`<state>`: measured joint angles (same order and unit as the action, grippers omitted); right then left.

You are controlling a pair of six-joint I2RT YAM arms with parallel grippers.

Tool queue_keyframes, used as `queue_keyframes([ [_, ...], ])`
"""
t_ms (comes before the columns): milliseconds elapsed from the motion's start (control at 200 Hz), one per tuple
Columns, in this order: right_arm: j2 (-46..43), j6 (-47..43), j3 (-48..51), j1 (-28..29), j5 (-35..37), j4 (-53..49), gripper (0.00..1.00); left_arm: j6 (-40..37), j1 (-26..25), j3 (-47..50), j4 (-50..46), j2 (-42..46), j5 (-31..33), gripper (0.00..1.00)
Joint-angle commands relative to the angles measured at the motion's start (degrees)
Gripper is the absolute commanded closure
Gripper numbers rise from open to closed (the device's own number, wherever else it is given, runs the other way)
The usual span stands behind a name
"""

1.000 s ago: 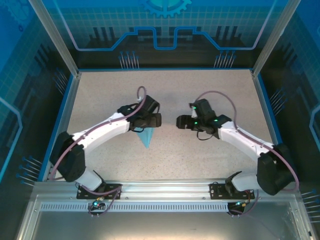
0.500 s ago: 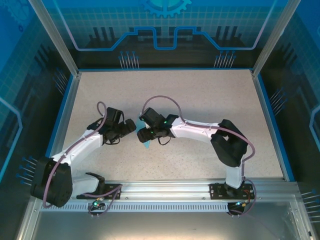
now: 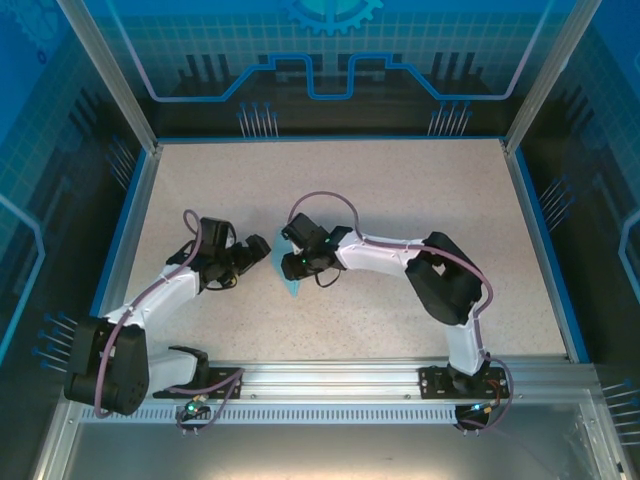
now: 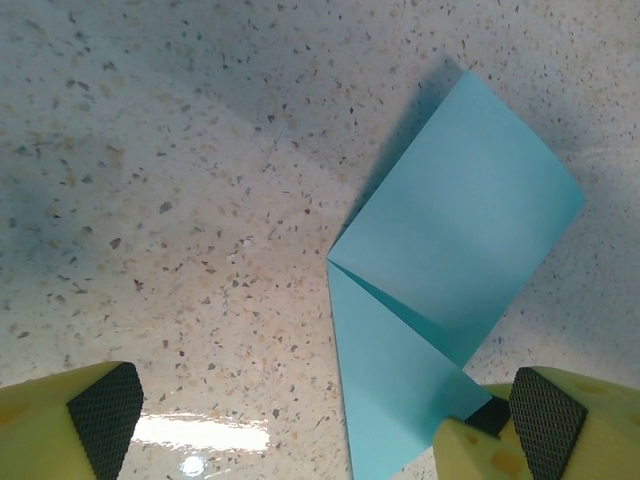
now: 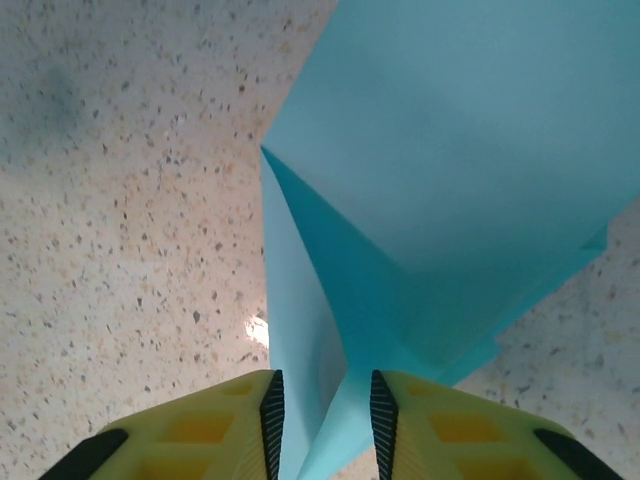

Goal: Fold a paper plane with a square sheet of paper (pick it up from the middle)

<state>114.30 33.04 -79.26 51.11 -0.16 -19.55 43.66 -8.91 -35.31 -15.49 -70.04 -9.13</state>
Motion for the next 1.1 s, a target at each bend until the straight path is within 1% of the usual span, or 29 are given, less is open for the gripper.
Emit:
queue_keyframes([
  [0, 1.8, 0.4, -0.3, -1.6, -4.0, 3.2, 0.72, 0.6, 1.4, 1.3, 2.7, -0.8, -4.7, 0.02],
  [75, 2.2, 0.5, 0.1, -2.4, -5.6, 4.2, 0.75, -0.3, 1.7, 1.8, 4.4, -1.0, -6.5, 0.01],
  [230, 1.7, 1.1, 2.9, -4.8, -11.2, 8.8, 0.88, -1.6, 1.6, 2.2, 6.5, -1.4, -9.4, 0.01],
  [320, 0.8, 0.9, 5.5, -7.0, -17.2, 12.9, 0.94, -1.6, 1.7, 2.9, 8.4, -1.7, -11.8, 0.02],
  [475, -2.8, 3.5, 12.8, -11.9, -29.8, 24.4, 0.96, -0.2, 1.6, 6.4, 14.9, 1.2, -16.1, 0.01],
  [565, -4.9, 4.9, 15.9, -14.7, -35.1, 28.6, 0.96, -0.6, 1.6, 7.7, 17.1, 2.9, -18.7, 0.02],
  [650, -6.5, 5.3, 17.7, -16.8, -39.0, 30.5, 0.96, -0.3, 1.4, 8.6, 19.7, 3.0, -22.2, 0.01],
  [810, -8.3, 7.0, 20.1, -20.0, -44.4, 33.8, 0.95, 2.0, 0.3, 10.5, 27.7, 1.1, -27.9, 0.02],
  [950, -8.5, 9.2, 21.5, -21.8, -47.9, 37.7, 0.95, 2.8, -2.4, 10.6, 33.4, -1.6, -30.0, 0.02],
  [1090, -8.3, 9.9, 21.5, -22.3, -50.0, 38.4, 0.95, 3.0, -4.9, 10.4, 37.9, -4.8, -30.2, 0.10],
])
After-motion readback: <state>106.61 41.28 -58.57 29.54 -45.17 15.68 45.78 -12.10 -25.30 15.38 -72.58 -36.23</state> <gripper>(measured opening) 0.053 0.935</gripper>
